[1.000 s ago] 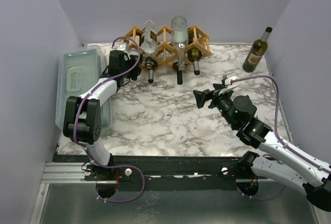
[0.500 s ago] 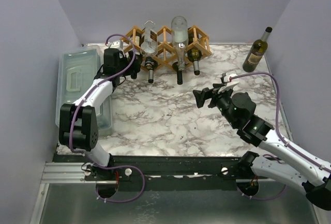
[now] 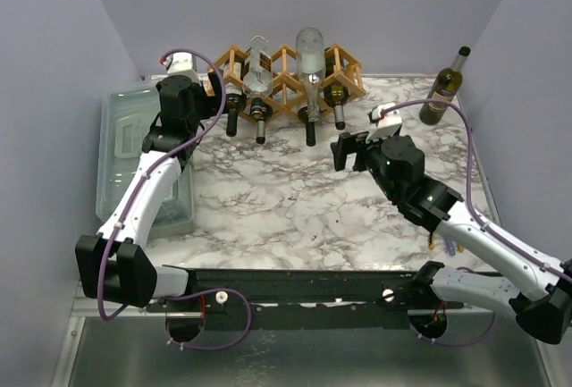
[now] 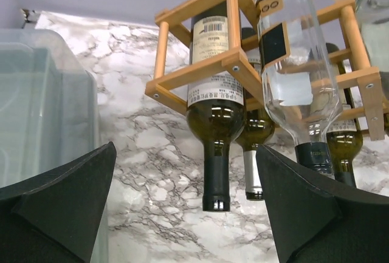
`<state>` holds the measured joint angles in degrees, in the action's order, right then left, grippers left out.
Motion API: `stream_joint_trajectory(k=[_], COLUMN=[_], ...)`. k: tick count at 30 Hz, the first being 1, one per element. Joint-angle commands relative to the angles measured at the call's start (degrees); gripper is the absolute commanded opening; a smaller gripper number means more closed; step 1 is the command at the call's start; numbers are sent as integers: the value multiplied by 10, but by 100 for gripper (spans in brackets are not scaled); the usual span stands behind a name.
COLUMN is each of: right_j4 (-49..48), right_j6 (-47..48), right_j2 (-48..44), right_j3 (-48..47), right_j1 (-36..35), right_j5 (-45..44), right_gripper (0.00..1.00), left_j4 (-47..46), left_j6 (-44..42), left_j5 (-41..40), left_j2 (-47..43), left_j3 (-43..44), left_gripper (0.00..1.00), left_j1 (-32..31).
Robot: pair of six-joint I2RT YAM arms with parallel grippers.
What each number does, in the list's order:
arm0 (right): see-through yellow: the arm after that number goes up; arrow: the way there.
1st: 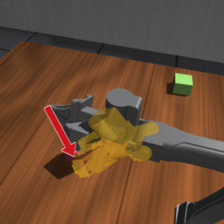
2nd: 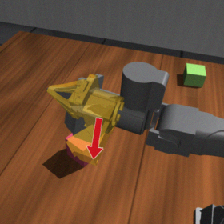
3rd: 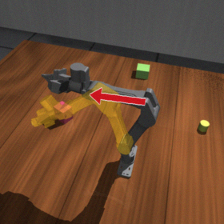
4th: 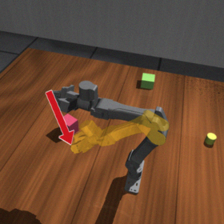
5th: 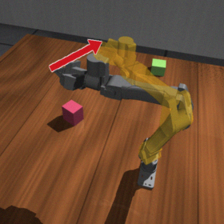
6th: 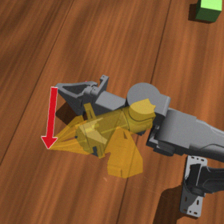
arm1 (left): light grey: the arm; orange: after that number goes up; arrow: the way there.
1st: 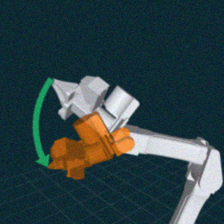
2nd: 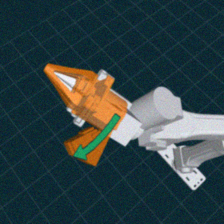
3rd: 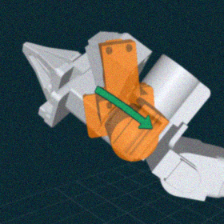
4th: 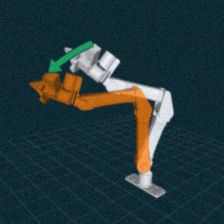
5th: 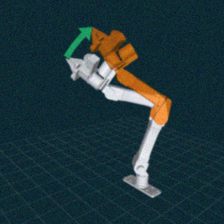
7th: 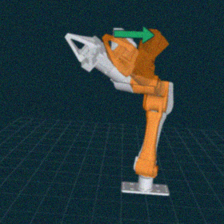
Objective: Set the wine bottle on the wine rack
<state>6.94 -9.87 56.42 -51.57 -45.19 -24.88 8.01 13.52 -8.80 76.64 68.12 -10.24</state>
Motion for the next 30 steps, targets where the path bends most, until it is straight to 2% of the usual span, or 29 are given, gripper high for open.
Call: stream_joint_trajectory(k=[1,5,11,13,18,21,30], right_j4=[27,42,86,100,123,127,112], right_j6=[1,-40,-122,-143,-132,-135,-118], right_j2=[44,97,182,214,288,328,461], right_j3=[-57,-115,-221,-256,-344,-383,-483], right_j1=[54,175,346,390,437,470,500], right_j5=[-27,63,138,133,41,45,26], right_gripper=[100,100,100,100,100,100,100], left_j4=[8,-5,-21,-28,-40,-42,-46], left_j6=[-8,7,11,6,5,7,12], left_j5=[-15,47,105,113,133,135,149], left_j2=[-22,-21,-28,-33,-41,-43,-45], left_j3=[8,8,6,3,-2,-3,-2], left_gripper=[99,99,99,99,99,99,99], left_j1=[-8,-18,-43,-54,-67,-67,-67])
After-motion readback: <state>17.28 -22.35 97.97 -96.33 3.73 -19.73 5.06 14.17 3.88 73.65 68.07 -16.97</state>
